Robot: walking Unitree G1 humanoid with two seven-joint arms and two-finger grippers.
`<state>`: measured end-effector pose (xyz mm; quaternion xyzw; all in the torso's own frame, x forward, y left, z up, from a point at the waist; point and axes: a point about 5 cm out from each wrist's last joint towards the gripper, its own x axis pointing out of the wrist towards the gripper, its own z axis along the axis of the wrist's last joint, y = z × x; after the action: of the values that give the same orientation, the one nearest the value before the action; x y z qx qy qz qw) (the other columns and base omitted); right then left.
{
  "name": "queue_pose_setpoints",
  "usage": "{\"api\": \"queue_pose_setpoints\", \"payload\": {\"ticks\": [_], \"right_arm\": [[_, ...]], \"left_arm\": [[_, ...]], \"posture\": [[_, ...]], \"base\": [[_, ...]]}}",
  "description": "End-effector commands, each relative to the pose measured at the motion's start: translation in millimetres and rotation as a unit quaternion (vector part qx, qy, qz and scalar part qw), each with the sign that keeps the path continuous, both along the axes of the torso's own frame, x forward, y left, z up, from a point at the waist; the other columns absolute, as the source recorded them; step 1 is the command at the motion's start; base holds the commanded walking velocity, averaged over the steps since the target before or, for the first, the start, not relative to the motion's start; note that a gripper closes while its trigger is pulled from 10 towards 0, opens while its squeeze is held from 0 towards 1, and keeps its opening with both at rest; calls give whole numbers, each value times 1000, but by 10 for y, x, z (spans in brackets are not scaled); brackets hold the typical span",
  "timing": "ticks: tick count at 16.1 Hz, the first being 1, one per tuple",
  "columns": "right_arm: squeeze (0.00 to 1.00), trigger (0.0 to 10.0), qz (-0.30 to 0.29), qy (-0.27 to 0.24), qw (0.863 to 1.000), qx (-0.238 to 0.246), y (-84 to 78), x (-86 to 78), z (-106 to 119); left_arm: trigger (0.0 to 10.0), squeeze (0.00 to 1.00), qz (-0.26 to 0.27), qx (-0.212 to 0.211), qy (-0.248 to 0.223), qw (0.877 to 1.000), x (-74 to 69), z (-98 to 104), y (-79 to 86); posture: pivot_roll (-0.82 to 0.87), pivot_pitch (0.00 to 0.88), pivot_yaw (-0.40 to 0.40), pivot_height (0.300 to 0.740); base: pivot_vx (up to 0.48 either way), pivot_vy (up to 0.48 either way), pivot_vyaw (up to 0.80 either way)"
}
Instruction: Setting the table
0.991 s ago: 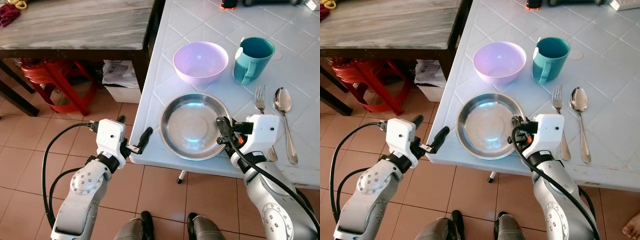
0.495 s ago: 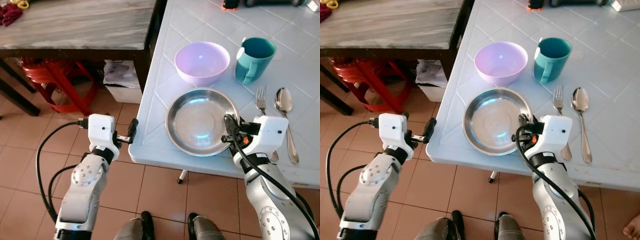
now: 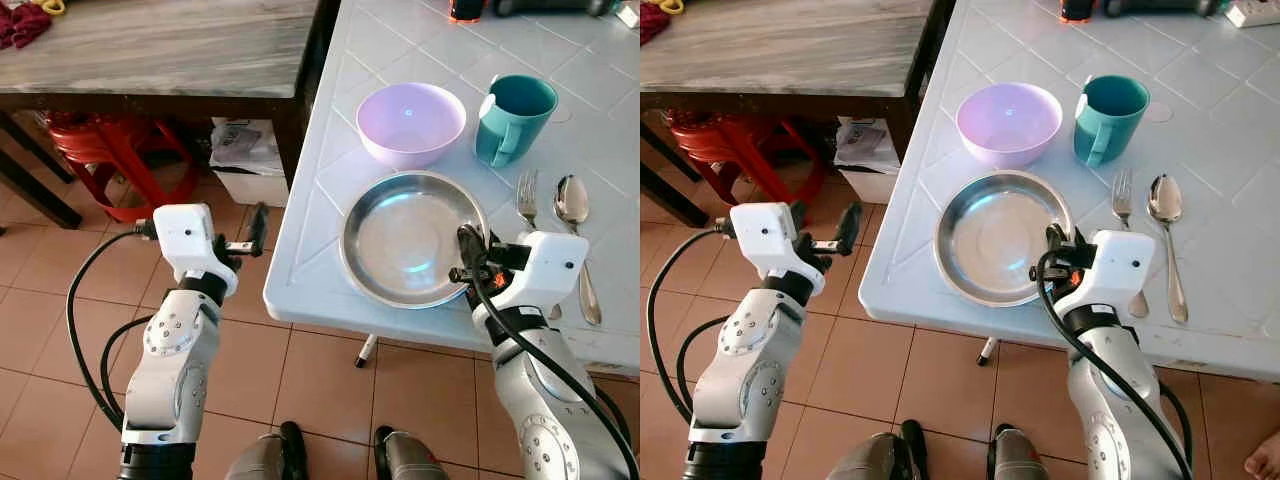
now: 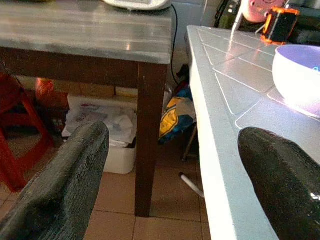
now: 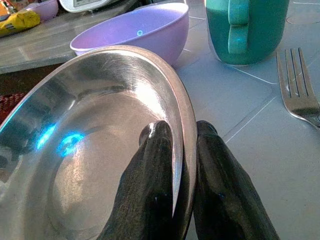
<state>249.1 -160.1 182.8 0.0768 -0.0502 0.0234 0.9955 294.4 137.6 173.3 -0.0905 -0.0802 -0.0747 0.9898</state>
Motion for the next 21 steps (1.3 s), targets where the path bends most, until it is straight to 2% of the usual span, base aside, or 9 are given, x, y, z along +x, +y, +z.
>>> {"api": "queue_pose_setpoints", "payload": {"ticks": [1, 3, 5, 12, 21], "right_arm": [[0, 10000, -11, 10, 1000, -4, -25, -17, -39], [0, 10000, -18, 6, 1000, 1, -28, -12, -30], [0, 10000, -17, 8, 1000, 2, -25, 10, -33], [0, 10000, -19, 7, 1000, -2, -33, 12, -37], [0, 10000, -25, 4, 1000, 0, -45, 20, -38]], "left_arm": [[10000, 0, 12, 5, -2, 1000, -21, -1, 36], [10000, 0, 41, 14, 5, 999, -15, -58, 76], [10000, 0, 22, 0, 28, 999, 11, -121, 52], [10000, 0, -1, 8, 38, 999, 47, -182, 24], [10000, 0, -9, 14, 34, 999, 48, -174, 21]], "posture": [[-145, 228, 86, 740], [-147, 222, 85, 740], [-150, 212, 85, 740], [-158, 209, 91, 740], [-154, 210, 97, 740]], "base": [[0, 0, 0], [0, 0, 0], [0, 0, -281], [0, 0, -646], [0, 328, -493]]}}
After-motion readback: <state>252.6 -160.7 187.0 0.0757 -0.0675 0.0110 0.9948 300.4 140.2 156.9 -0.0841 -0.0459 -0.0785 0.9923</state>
